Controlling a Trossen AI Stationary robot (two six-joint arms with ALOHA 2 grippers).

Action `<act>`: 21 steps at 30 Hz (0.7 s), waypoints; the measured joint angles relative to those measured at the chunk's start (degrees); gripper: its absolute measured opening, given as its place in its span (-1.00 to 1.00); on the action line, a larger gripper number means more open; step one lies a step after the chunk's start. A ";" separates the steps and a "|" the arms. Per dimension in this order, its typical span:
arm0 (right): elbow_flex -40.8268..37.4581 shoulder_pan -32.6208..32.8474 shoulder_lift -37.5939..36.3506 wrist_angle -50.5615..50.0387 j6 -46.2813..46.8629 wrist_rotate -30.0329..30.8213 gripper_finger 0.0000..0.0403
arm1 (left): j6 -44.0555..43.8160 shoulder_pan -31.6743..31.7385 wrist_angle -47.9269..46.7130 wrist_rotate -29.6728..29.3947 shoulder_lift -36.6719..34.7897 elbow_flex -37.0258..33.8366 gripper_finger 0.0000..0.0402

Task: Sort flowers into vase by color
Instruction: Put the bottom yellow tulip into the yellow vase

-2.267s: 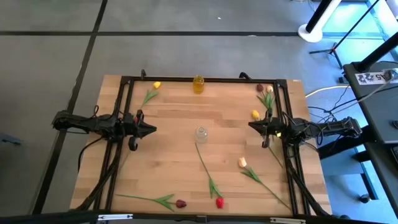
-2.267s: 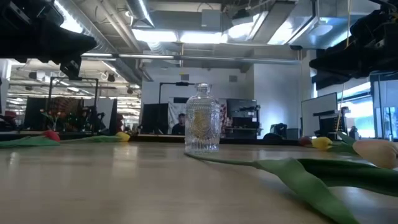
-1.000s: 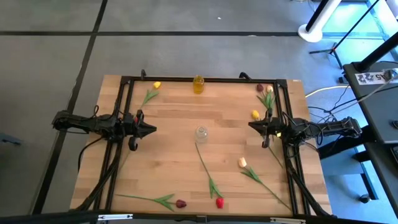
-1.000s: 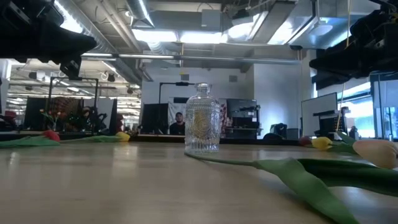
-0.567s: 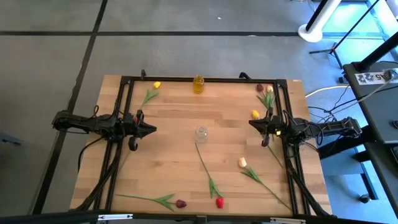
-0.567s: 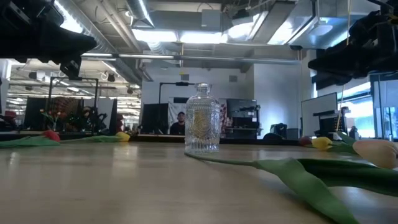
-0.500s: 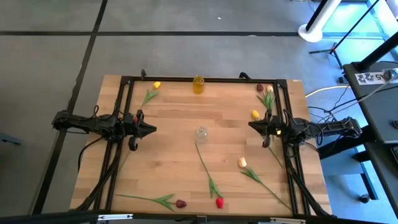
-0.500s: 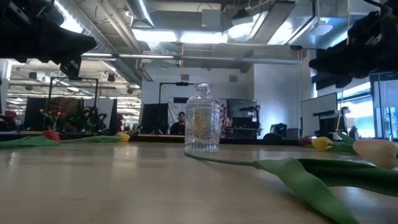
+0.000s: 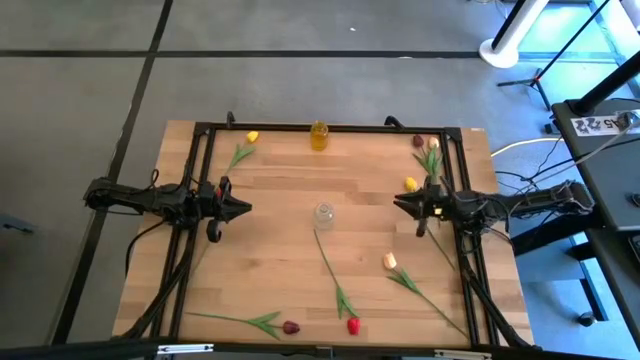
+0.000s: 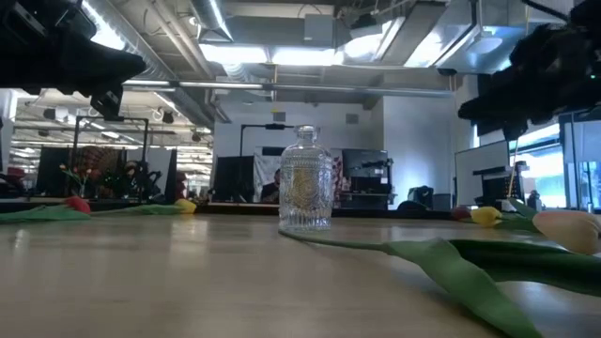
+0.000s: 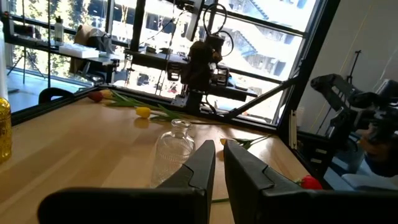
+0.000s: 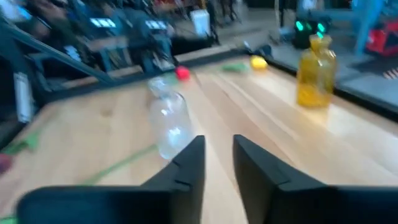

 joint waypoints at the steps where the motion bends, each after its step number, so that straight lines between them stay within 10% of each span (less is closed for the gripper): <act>1: 0.92 0.00 2.52 -0.17 0.67 0.67 -0.48 | 0.01 0.00 0.00 0.00 0.00 0.01 -0.84; 13: 24.07 -0.97 28.80 -35.62 18.45 12.47 0.06 | 0.00 0.01 0.01 0.00 -0.02 0.01 -0.84; 21: 28.78 -13.84 39.52 -46.80 21.11 3.00 0.07 | 0.00 0.00 0.01 0.00 -0.02 0.01 -0.84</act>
